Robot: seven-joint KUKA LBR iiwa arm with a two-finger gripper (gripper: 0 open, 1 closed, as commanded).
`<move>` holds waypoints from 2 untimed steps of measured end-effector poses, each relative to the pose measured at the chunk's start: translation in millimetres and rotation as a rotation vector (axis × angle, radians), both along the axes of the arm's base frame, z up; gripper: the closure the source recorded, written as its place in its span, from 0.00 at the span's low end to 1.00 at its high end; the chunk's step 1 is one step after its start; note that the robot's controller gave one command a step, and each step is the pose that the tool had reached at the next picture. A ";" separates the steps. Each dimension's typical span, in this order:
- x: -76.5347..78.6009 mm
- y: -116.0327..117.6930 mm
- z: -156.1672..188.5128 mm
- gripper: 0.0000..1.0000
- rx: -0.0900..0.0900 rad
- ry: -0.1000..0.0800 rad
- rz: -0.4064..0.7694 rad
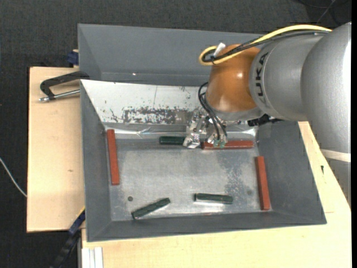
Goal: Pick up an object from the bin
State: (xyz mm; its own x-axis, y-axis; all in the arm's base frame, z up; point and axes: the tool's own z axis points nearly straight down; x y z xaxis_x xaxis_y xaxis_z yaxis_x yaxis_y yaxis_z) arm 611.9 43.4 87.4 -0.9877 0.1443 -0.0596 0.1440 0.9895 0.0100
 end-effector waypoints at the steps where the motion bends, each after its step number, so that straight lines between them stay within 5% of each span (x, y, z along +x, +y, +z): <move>1: -0.1 0.0 0.0 1.00 0.000 0.000 0.000; 2: -5.1 0.4 5.0 1.00 0.000 0.016 0.000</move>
Offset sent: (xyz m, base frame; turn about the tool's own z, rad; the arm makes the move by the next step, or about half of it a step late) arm -0.0321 -0.0377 0.1813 -0.2317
